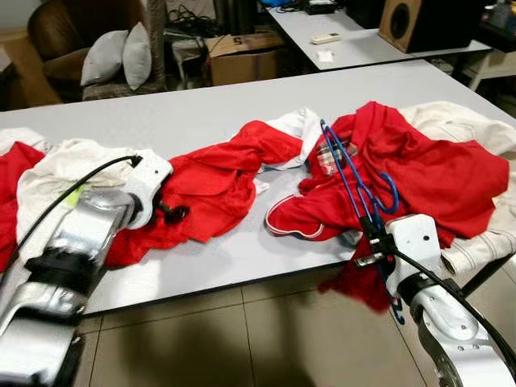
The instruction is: Hang hanger
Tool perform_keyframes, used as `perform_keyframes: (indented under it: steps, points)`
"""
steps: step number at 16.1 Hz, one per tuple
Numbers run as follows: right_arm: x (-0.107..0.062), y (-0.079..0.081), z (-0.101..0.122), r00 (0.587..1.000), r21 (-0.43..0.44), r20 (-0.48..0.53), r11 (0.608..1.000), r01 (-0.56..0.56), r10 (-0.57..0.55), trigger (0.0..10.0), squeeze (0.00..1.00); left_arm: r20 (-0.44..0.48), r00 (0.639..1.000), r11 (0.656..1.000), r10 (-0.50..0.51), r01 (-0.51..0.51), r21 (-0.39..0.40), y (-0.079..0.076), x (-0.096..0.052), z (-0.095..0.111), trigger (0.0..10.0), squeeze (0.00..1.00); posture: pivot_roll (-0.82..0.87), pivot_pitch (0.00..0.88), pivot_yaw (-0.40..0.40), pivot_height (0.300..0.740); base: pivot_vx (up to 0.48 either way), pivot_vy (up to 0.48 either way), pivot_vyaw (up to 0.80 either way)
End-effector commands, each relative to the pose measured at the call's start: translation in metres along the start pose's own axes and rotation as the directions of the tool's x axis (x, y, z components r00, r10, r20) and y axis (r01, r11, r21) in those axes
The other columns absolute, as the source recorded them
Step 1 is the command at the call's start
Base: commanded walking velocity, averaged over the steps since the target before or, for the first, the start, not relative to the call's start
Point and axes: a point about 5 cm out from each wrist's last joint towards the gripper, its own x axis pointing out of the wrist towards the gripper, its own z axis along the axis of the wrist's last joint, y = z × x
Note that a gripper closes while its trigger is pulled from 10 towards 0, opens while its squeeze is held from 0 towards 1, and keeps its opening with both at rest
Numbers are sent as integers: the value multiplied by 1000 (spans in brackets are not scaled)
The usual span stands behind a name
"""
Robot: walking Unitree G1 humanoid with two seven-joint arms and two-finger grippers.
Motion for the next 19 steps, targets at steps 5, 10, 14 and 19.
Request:
perform_keyframes:
  steps: [5, 10, 14, 19]
  points:
    - [2, 1, 1, 1000, 4, 11, 1000, 1, -1, 10000, 0, 314, 917, 949, 244, -160, -272, 22, 2, 41, 10000, 0, -128, 0, 78, 740, 0, 0, 0]
    - [7, 0, 2, 999, 19, 18, 999, 33, -33, 10000, 0, 345, 893, 848, 290, -72, -525, 17, 15, 57, 10000, 0, -135, 0, 100, 740, 0, 0, 0]
    - [5, -2, 1, 998, 19, 21, 998, 54, -54, 10000, 0, 320, 923, 953, 214, -126, -274, 10, 20, 50, 10000, 0, -149, 0, 117, 740, 0, 0, 0]
    - [5, -3, 1, 998, 22, 21, 998, 65, -66, 10000, 0, 528, 840, 985, -124, 168, -36, 5, -5, 74, 10000, 0, -141, 0, 115, 740, 0, 0, 0]
